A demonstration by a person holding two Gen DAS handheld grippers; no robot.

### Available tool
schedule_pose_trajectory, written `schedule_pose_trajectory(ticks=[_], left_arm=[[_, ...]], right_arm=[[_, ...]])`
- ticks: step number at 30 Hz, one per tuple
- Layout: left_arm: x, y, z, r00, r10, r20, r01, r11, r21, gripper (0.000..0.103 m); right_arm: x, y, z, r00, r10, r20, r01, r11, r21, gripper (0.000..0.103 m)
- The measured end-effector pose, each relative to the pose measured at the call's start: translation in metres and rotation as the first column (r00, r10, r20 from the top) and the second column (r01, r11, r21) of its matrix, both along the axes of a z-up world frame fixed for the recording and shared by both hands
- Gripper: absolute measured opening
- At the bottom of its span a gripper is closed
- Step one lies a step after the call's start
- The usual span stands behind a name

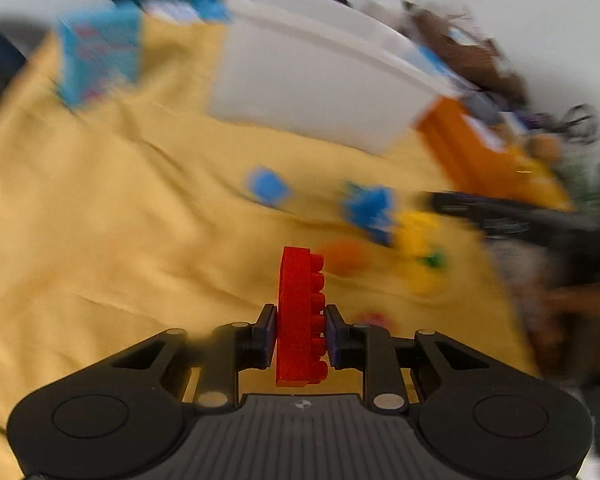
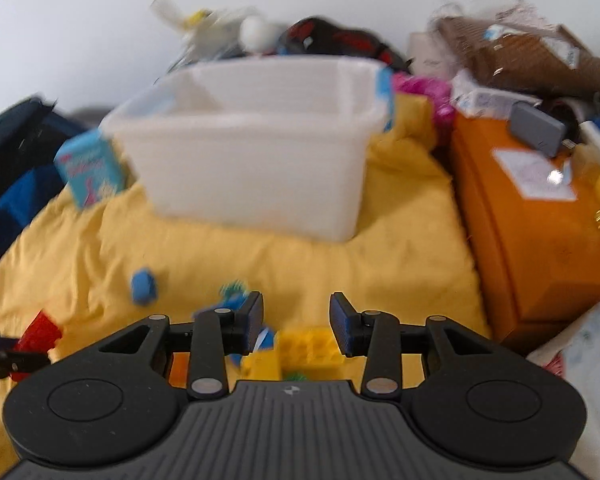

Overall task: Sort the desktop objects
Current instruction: 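Grasp the long red brick with the left tool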

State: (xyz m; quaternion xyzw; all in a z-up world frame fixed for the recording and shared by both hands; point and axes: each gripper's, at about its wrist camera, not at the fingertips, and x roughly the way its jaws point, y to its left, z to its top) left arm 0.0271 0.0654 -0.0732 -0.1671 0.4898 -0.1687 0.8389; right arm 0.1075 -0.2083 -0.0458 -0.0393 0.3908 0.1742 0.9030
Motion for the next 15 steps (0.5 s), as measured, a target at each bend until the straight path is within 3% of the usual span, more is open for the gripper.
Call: schedule_pose_trajectory(ticks=[2, 4, 6, 8, 15], left_arm=[[0.000, -0.010, -0.012, 0.998, -0.010, -0.058, 0.006, 0.998, -0.068, 0.028], [0.000, -0.012, -0.022, 0.996, 0.002, -0.092, -0.008, 0.998, -0.064, 0.028], [0.000, -0.008, -0.027, 0.995, 0.038, -0.096, -0.037, 0.999, 0.005, 0.028], [-0.003, -0.003, -0.023, 0.996, 0.071, -0.051, -0.066, 0.994, 0.084, 0.030], [-0.005, 0.013, -0.010, 0.991, 0.126, 0.042, -0.133, 0.967, 0.219, 0.031]], right_arm=[[0.000, 0.011, -0.006, 0.999, 0.050, -0.004, -0.050, 0.999, -0.021, 0.041], [0.005, 0.019, -0.012, 0.998, 0.068, -0.005, -0.068, 0.997, -0.026, 0.041], [0.012, 0.023, -0.018, 0.997, 0.072, -0.018, -0.072, 0.997, -0.013, 0.041], [0.022, 0.023, -0.022, 0.996, 0.076, -0.039, -0.076, 0.997, 0.012, 0.041], [0.044, 0.021, -0.036, 0.982, 0.128, -0.139, -0.114, 0.988, 0.104, 0.041]])
